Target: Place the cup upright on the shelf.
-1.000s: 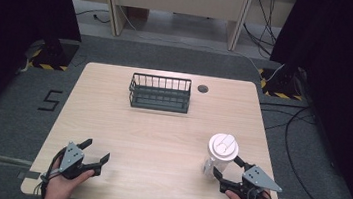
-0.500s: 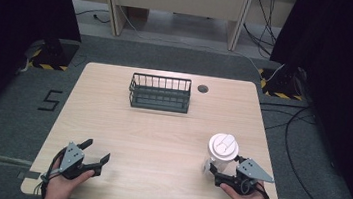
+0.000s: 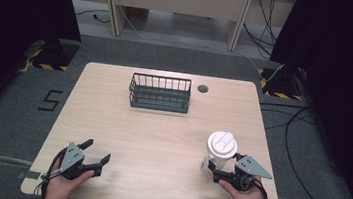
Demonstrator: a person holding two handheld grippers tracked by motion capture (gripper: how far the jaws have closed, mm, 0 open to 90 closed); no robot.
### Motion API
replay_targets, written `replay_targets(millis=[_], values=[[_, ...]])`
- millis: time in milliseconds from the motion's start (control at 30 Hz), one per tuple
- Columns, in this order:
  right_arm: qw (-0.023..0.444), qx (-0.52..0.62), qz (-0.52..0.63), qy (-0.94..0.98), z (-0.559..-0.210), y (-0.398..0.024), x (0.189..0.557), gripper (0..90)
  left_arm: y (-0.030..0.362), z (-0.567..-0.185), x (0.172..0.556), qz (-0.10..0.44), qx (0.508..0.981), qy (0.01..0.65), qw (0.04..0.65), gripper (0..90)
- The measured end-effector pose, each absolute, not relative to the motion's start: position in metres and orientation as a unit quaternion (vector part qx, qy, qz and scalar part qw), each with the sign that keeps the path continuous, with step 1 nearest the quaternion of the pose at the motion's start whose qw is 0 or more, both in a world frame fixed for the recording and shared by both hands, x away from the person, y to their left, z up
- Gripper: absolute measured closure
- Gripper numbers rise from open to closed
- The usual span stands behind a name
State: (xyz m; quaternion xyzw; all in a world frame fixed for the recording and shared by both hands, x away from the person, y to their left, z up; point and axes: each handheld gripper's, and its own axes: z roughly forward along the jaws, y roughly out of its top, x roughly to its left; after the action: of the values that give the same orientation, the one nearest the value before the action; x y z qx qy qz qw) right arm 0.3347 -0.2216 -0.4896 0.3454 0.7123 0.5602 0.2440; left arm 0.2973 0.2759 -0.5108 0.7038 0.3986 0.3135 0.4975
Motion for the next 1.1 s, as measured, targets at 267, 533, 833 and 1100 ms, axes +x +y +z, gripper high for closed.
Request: replay_targets(millis=[267, 533, 833, 1100], values=[[0.245, 0.344, 0.561, 0.712, -0.492, -0.219, 0.338, 15.1, 0.275, -0.511, 0.297, 0.312, 0.706, 0.396, 0.498, 17.3], [0.25, 0.344, 0.552, 0.717, -0.49, -0.216, 0.34, 17.1, 0.274, -0.511, 0.297, 0.312, 0.706, 0.398, 0.496, 17.4], [0.26, 0.344, 0.552, 0.713, -0.478, -0.211, 0.347, 17.4, 0.274, -0.511, 0.297, 0.311, 0.705, 0.399, 0.497, 17.5], [0.265, 0.341, 0.554, 0.712, -0.468, -0.206, 0.355, 17.4, 0.274, -0.511, 0.297, 0.31, 0.706, 0.398, 0.497, 17.5]])
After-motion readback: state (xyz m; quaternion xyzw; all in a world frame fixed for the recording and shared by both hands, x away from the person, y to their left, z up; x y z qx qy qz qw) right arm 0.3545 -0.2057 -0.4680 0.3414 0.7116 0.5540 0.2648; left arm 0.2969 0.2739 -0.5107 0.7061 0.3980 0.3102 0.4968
